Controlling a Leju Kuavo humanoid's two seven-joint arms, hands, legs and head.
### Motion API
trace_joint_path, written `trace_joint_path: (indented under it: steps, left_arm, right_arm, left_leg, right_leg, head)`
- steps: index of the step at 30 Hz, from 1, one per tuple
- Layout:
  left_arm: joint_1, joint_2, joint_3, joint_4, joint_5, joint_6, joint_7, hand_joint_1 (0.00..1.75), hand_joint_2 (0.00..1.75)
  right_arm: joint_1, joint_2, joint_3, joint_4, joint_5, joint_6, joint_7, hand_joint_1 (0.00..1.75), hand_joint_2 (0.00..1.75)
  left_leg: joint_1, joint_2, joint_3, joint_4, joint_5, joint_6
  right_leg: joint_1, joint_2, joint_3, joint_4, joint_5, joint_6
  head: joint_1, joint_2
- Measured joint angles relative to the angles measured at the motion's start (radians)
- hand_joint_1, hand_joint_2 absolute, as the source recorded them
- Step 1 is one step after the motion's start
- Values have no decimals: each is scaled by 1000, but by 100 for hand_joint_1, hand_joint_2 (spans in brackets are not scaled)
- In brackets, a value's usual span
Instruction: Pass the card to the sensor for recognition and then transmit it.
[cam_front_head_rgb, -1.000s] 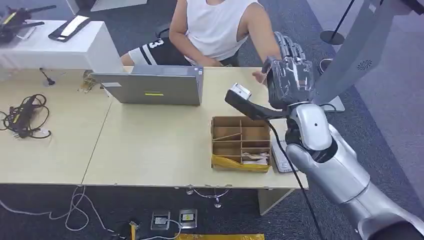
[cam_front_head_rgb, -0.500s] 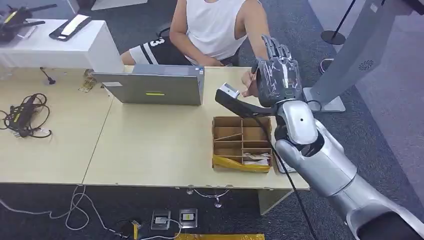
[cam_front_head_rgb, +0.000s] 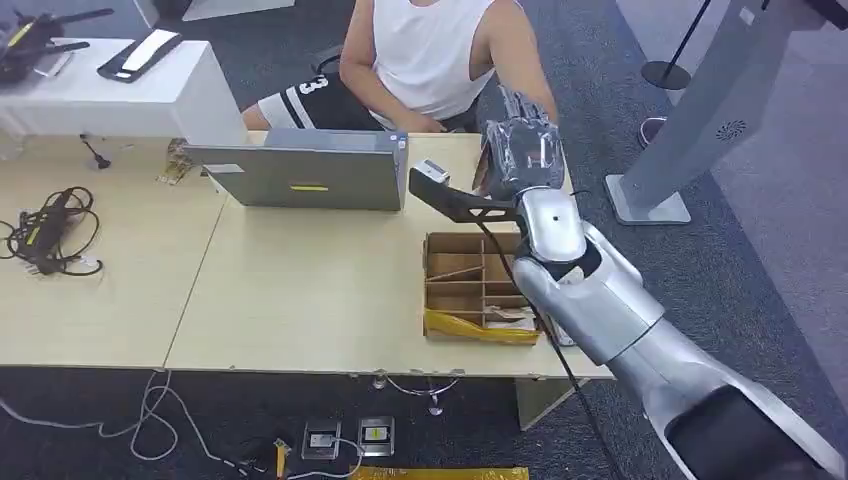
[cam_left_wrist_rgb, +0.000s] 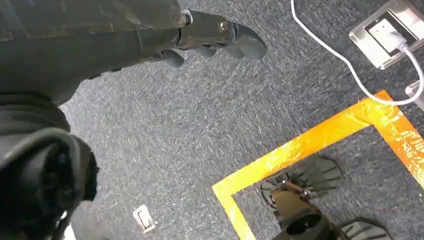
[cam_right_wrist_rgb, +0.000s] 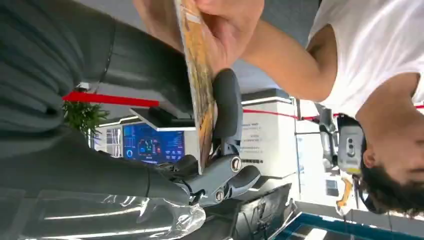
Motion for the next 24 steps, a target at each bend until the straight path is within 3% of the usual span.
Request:
trace_joint_path:
  steps: [1, 7, 18, 19, 24]
  left_arm:
    - [0, -1, 0, 0, -8, 0, 0, 0, 0]
    - [1, -6, 4, 0, -59, 0, 8, 0, 0]
    - [7, -12, 44, 0, -138, 0, 11, 0, 0]
    - [11, -13, 51, 0, -141, 0, 11, 0, 0]
    - [22, -14, 64, 0, -158, 0, 13, 0, 0]
  right_arm:
    - [-1, 12, 2, 28, 3, -11, 8, 0, 0]
    - [2, 32, -4, 121, 10, -51, 16, 0, 0]
    - [65, 10, -85, 78, -100, -147, -29, 0, 0]
    - [80, 5, -97, 64, -132, -168, -44, 0, 175]
    - [146, -10, -154, -35, -330, -230, -145, 0, 175]
  left_leg:
    - [0, 0, 0, 0, 0, 0]
    - [0, -1, 0, 0, 0, 0]
    - [0, 1, 0, 0, 0, 0]
    - [0, 1, 0, 0, 0, 0]
    - [0, 2, 1, 0, 0, 0]
  right_leg:
    - [0, 0, 0, 0, 0, 0]
    - [0, 0, 0, 0, 0, 0]
    - [0, 2, -1, 0, 0, 0]
    - [0, 2, -1, 0, 0, 0]
    - [0, 2, -1, 0, 0, 0]
  head:
    - [1, 0]
    - [0, 0]
    - [0, 0]
    - [0, 0]
    - [0, 0]
